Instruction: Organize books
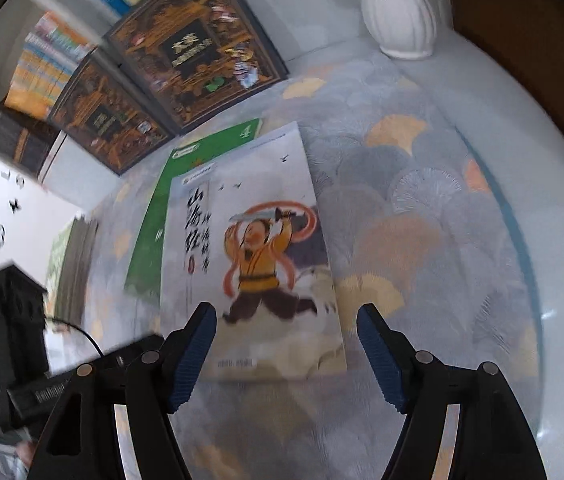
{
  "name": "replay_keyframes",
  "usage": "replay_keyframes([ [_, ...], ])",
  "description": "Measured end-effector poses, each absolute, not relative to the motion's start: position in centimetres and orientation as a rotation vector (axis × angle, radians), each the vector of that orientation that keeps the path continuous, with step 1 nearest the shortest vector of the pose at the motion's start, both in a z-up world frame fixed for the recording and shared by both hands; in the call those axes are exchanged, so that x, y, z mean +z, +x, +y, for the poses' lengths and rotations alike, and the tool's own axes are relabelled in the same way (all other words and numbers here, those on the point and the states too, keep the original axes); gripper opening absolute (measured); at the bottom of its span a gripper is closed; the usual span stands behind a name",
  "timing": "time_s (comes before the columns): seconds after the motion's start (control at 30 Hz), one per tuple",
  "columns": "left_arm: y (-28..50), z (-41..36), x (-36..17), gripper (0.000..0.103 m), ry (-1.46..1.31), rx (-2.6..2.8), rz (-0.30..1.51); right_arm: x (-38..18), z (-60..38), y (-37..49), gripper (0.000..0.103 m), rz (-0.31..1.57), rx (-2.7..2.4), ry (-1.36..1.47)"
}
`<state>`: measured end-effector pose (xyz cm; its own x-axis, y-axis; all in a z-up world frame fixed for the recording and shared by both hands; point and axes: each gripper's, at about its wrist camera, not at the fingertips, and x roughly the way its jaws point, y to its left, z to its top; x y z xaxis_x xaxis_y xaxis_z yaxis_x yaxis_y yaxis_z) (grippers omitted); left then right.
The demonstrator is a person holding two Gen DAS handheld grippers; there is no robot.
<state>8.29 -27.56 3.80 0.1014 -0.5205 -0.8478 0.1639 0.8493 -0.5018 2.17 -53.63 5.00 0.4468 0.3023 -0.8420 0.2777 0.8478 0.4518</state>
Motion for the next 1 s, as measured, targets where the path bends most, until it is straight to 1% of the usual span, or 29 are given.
replay_keyframes([
  [0.13, 8.6, -27.9, 3.0, 0.052, -0.32, -0.532, 1.381, 3.5, -54.8, 3.9, 0.07, 1.126, -0.012, 0.621],
  [0.17, 8.6, -27.9, 3.0, 0.052, -0.325, -0.534, 1.372, 3.3, -54.9, 4.4, 0.067, 1.116, -0.011, 0.604],
  [0.2, 8.6, -27.9, 3.0, 0.052, -0.335, -0.538, 1.367, 3.3, -54.8, 4.7, 0.057, 1.107, -0.008, 0.585],
  [0.27, 8.8, -27.8, 2.9, 0.052, -0.358, -0.54, 1.363, 3.3, -54.4, 5.5, 0.053, 1.098, -0.008, 0.518],
  [0.4, 8.8, -27.8, 2.7, 0.052, -0.375, -0.546, 1.355, 2.8, -53.7, 6.6, 0.053, 1.101, -0.035, 0.422],
  [0.53, 8.7, -28.3, 2.5, 0.046, -0.377, -0.578, 1.353, 2.0, -52.9, 6.6, 0.054, 1.119, -0.001, 0.423],
  [0.7, 7.3, -27.2, 3.1, 0.046, -0.476, -0.615, 1.344, 2.1, -51.9, 5.0, 0.055, 1.147, -0.015, 0.381],
  [0.83, 4.4, -26.3, 3.2, 0.046, -0.455, -0.613, 1.377, 2.2, -51.5, 2.4, 0.056, 1.183, 0.029, 0.42],
  [0.93, 1.8, -25.8, 2.7, 0.046, -0.461, -0.632, 1.425, 2.2, -50.2, -0.4, 0.057, 1.216, 0.08, 0.402],
  [1.0, -0.3, -25.7, 2.3, 0.046, -0.438, -0.629, 1.449, 2.3, -49.0, -2.5, 0.065, 1.233, 0.118, 0.383],
])
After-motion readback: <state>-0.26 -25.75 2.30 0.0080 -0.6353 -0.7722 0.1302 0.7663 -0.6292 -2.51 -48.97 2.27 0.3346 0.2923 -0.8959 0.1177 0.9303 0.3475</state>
